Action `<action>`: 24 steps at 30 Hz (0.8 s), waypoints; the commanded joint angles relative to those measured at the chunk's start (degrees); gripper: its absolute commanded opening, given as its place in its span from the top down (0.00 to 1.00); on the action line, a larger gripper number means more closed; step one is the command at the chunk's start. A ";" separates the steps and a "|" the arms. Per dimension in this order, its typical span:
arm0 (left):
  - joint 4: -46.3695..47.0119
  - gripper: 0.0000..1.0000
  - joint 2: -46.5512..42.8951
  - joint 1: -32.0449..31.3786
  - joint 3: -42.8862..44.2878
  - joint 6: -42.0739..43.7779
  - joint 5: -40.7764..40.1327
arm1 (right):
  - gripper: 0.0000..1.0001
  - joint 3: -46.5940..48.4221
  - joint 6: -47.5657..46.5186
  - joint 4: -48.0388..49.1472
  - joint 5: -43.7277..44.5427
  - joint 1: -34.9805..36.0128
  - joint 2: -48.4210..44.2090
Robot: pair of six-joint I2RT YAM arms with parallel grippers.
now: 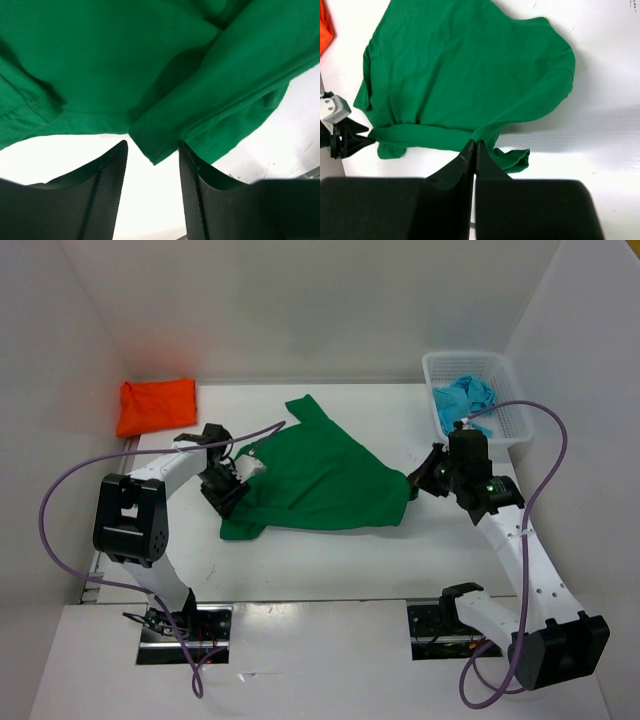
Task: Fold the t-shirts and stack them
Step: Flatten out the tshirt
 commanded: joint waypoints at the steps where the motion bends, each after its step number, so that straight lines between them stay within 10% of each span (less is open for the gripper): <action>1: -2.35 0.44 -0.42 0.74 -0.56 2.34 1.61 | 1.00 2.96 -0.85 0.51 0.69 0.44 -0.04; 18: 3.10 0.99 -4.64 1.88 9.49 -5.38 3.73 | 1.00 7.51 -3.65 5.33 0.69 -0.17 6.27; 24: 3.89 1.00 -1.84 6.18 46.32 -10.74 0.90 | 1.00 55.19 -9.73 3.69 0.07 -6.76 32.10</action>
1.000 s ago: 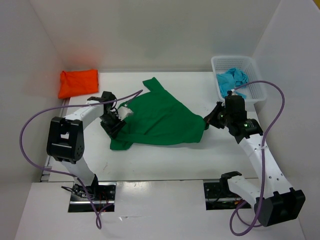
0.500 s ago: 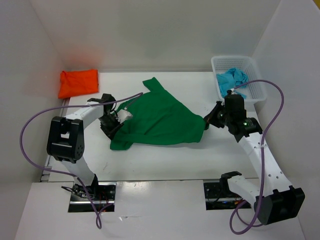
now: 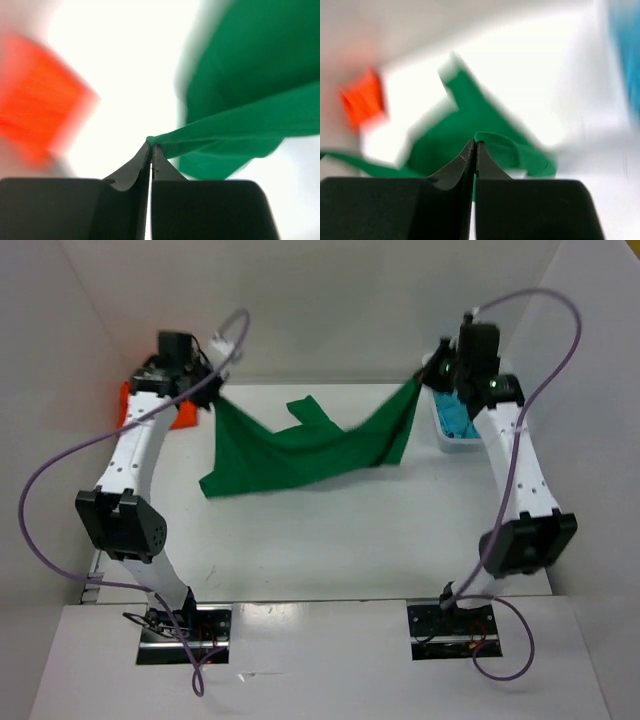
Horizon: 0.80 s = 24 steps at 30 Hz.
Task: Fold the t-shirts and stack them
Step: Flatten out the tshirt
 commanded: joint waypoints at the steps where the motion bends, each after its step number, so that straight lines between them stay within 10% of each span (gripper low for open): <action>1: 3.73 1.00 -3.00 3.82 19.86 -4.87 0.81 | 1.00 26.46 -3.79 5.03 1.90 -2.68 7.22; 6: 5.84 1.00 -6.59 6.73 25.80 -6.10 -0.33 | 1.00 45.86 -5.89 0.81 6.13 -1.80 10.59; 24: 1.80 1.00 -28.82 7.79 -18.72 1.19 -4.91 | 1.00 -22.32 0.33 -2.71 2.89 1.72 -28.41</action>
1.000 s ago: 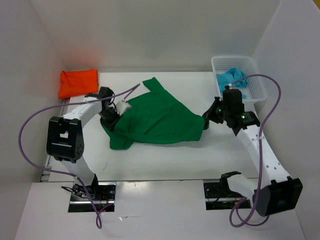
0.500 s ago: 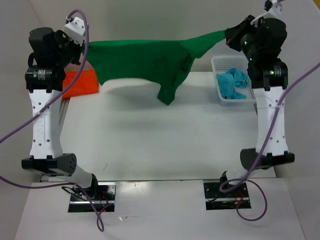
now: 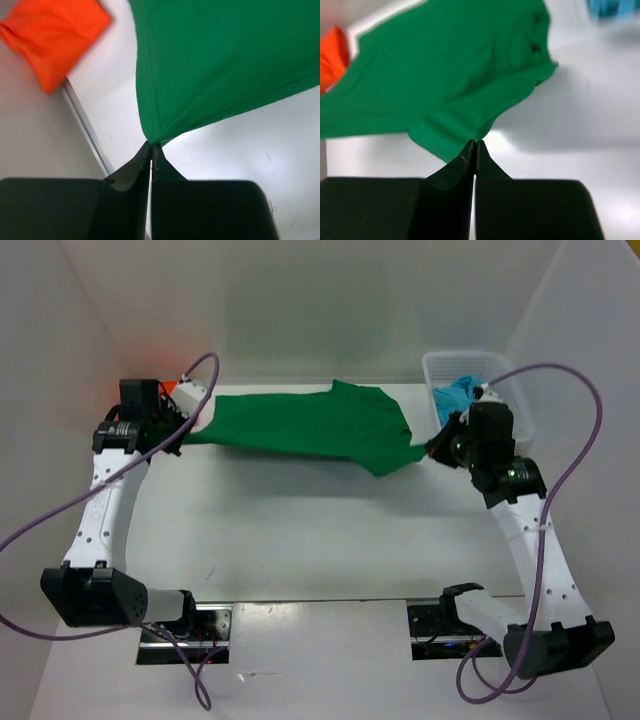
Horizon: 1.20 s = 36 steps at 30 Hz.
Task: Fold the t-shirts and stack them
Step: Flatten out the tshirt
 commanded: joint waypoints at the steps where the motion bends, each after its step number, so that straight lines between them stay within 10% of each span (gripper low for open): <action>1: -1.22 1.00 -7.08 0.31 -6.98 1.72 -1.45 | 1.00 -8.09 4.40 -1.66 -2.80 0.14 -7.54; 10: -4.72 1.00 -10.17 0.93 13.03 -1.28 -6.29 | 1.00 16.92 -1.30 -7.89 4.67 0.14 -4.31; 21: -3.33 1.00 -8.09 0.93 -2.17 -1.88 -0.51 | 1.00 -0.82 1.87 5.16 -7.11 0.85 0.68; 28: -1.50 1.00 15.49 0.93 36.12 -8.82 0.14 | 1.00 44.93 -0.85 4.85 -3.70 -0.30 30.40; 32: 6.25 1.00 12.51 0.93 40.82 -9.97 -2.07 | 1.00 62.78 -4.37 0.81 3.77 -0.30 32.88; 36: 5.64 1.00 9.61 0.93 37.59 -9.97 1.96 | 1.00 58.01 -6.21 0.10 7.39 -0.30 27.36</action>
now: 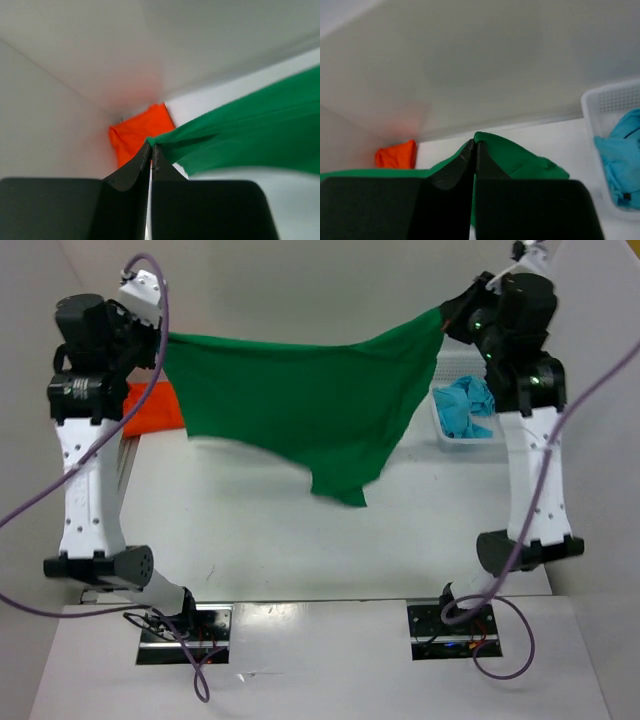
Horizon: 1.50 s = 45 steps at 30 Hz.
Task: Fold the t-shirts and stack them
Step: Flatten out the tshirt, then fold the flattened tshirt in 1/3 of the way
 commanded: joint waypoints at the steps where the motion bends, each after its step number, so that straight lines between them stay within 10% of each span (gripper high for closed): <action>1: 2.69 1.00 -4.38 -0.34 -2.90 -0.73 3.10 | 1.00 -1.71 -3.09 0.40 5.40 0.23 -7.91; 13: 4.89 1.00 -19.76 -1.40 -48.07 7.27 1.80 | 1.00 -64.60 6.56 2.61 0.93 3.92 -37.08; 19: 7.08 1.00 -19.60 -1.93 -65.21 10.00 -0.14 | 1.00 -80.56 14.12 3.92 -4.44 5.49 -42.20; 34: 0.49 1.00 -23.11 -1.93 -69.03 7.80 -3.13 | 1.00 -76.80 14.14 5.49 -0.92 8.50 -33.86; 45: 3.48 1.00 -11.60 0.09 -65.94 1.66 -6.12 | 1.00 -57.03 3.33 15.79 -2.34 6.12 -3.46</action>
